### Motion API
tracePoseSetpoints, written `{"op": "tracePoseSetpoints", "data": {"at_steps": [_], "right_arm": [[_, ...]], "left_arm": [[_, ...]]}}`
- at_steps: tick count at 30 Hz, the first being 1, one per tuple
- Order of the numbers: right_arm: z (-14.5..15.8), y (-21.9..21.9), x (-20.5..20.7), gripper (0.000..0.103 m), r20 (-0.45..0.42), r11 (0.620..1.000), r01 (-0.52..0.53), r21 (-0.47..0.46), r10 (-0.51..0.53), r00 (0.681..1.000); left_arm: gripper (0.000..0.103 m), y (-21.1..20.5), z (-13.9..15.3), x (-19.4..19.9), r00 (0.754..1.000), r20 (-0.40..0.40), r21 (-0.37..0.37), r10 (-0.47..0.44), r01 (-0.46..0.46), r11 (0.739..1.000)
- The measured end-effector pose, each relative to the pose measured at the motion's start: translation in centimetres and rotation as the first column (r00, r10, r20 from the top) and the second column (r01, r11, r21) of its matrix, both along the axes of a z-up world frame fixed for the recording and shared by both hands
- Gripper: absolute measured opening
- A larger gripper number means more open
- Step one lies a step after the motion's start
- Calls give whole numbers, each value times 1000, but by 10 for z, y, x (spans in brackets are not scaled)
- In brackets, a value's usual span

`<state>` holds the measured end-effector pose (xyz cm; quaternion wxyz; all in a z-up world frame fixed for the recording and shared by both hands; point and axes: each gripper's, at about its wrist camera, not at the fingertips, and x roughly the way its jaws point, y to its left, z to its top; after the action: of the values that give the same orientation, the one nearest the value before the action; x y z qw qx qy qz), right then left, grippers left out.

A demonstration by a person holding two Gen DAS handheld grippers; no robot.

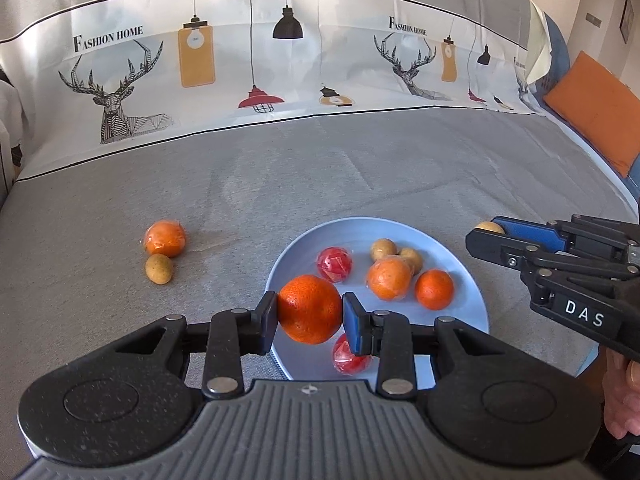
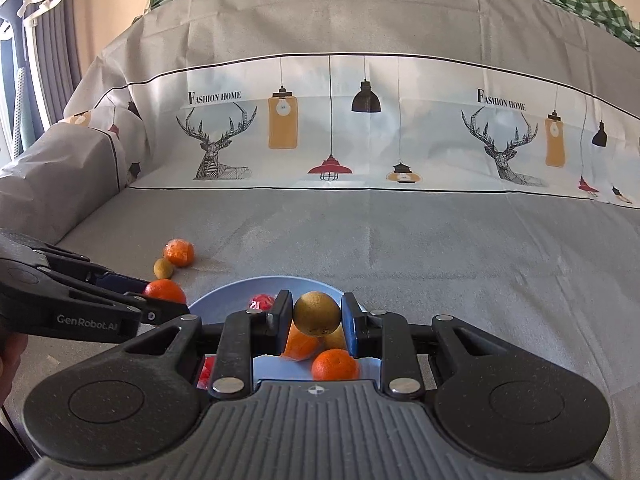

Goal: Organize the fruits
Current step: 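Carry the tangerine and brown fruit over the light-blue plate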

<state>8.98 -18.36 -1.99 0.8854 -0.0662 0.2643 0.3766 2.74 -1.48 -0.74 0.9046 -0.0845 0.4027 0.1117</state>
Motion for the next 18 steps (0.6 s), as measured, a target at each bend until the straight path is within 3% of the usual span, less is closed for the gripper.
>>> {"op": "tracePoseSetpoints", "data": {"at_steps": [18], "right_arm": [[-2,7,-2,28,4,999,-6,-38,7,1000]], "left_arm": [[38,-3,-3,1,1000,-13,16,-6,6,1000]]}}
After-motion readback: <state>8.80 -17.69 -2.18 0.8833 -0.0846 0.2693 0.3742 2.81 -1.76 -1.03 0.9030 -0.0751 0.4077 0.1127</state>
